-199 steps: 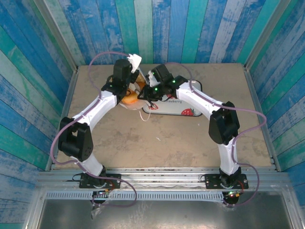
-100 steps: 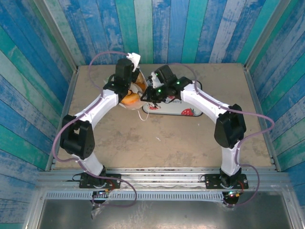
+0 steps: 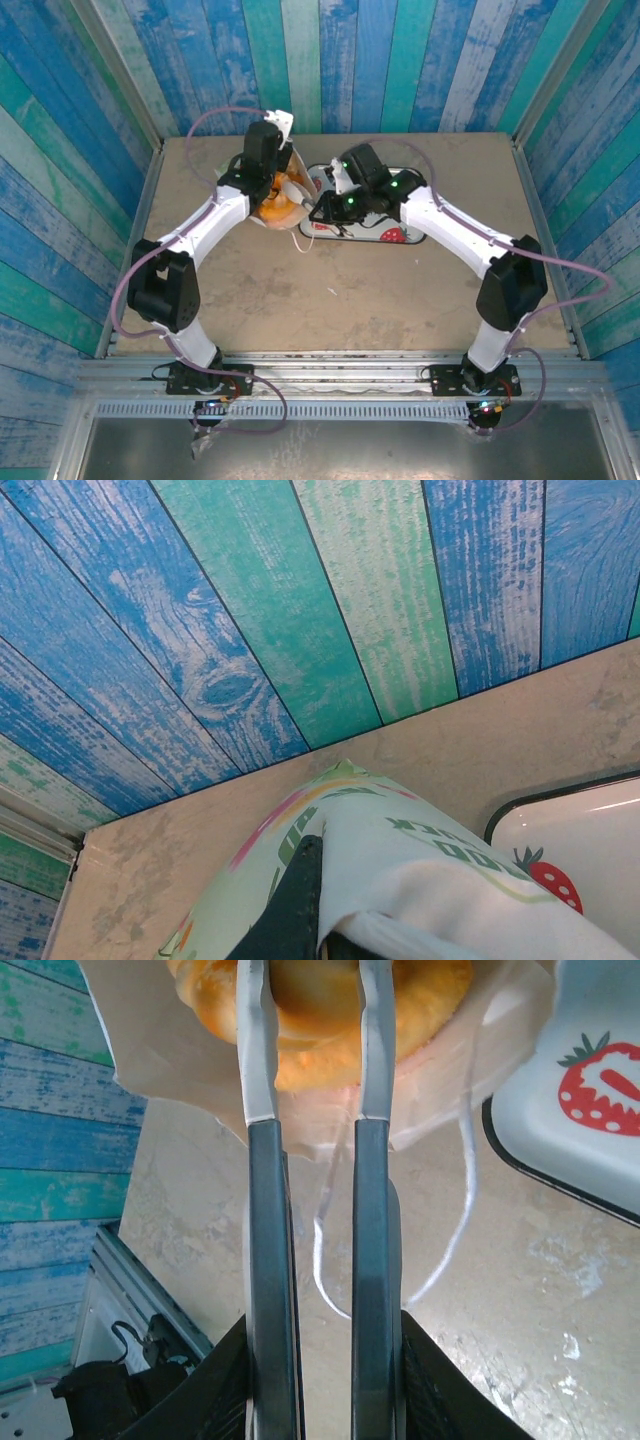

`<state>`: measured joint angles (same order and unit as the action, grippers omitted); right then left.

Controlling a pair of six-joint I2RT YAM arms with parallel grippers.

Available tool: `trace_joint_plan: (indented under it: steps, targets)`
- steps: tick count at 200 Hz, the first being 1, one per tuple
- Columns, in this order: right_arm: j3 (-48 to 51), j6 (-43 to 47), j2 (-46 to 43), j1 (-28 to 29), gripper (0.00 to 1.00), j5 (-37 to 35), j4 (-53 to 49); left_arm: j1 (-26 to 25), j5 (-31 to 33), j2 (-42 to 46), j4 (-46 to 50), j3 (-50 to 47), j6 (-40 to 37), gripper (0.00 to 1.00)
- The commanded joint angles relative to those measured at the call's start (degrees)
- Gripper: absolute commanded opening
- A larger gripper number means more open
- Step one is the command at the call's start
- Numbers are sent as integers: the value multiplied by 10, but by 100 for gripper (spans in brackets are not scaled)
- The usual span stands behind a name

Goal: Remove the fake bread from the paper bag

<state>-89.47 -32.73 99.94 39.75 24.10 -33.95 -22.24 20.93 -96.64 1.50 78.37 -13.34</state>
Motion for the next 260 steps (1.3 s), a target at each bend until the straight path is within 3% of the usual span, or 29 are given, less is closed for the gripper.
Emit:
trace_joint_plan:
  steps: [1,107,161,179,208,260]
  targets:
    - [12,12,-40,5,9,-6,-3,0,11,-24,-10,21,14,0]
    - [83,20,-172,4,11,-41,-60,0,21,-20,-10,19,23,0]
    - [129,19,-265,-31,12,-75,-112,0,34,-16,-13,13,29,0]
    - [152,18,-293,-50,13,-84,-116,0,32,-13,-13,12,30,0]
    - [179,30,-314,-138,13,-61,-120,0,27,-4,-12,7,31,0]
    - [180,76,-272,-238,14,-62,-125,0,19,10,-11,-5,33,0]
